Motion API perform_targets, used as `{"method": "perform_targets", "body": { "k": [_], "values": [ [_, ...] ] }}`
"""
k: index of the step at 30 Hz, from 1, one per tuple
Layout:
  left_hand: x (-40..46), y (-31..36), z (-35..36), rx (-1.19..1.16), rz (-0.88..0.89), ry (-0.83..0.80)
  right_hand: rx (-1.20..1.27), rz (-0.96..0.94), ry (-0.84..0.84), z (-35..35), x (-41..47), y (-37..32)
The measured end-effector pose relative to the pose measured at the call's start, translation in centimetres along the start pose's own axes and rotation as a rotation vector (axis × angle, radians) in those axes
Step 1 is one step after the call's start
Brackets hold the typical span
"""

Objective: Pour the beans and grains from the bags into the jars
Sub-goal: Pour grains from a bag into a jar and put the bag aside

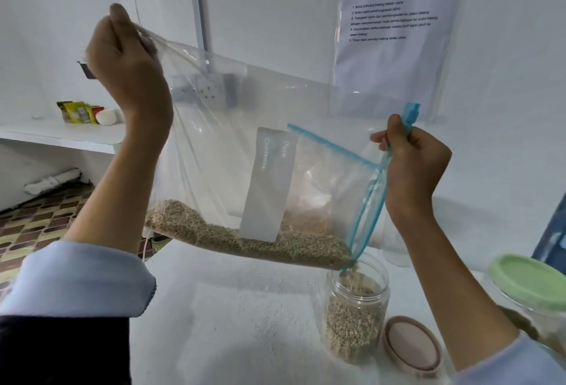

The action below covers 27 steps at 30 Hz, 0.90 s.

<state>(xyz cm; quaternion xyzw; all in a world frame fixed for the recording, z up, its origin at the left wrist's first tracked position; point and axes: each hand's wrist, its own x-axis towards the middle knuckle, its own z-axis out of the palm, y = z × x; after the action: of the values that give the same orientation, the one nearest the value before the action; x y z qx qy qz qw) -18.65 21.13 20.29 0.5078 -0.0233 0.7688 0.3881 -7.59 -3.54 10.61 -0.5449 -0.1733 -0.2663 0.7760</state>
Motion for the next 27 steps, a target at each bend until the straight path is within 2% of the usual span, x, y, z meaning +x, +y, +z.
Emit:
{"method": "perform_targets", "body": {
  "k": [4,7,18,27],
  "values": [
    [-0.1,-0.1,0.2,0.021,0.017,0.000,-0.017,0.000,-0.033,0.2,-0.4,-0.2],
    [0.0,-0.1,0.1,0.003,0.010,0.012,0.027,-0.015,0.024,-0.1,-0.5,-0.3],
    [0.5,0.2,0.0,0.018,0.035,0.072,0.055,-0.020,0.016,-0.2,-0.7,-0.8],
    [0.0,0.3,0.2,0.019,0.029,0.040,0.004,-0.019,-0.011,-0.5,0.2,-0.7]
  ]
}}
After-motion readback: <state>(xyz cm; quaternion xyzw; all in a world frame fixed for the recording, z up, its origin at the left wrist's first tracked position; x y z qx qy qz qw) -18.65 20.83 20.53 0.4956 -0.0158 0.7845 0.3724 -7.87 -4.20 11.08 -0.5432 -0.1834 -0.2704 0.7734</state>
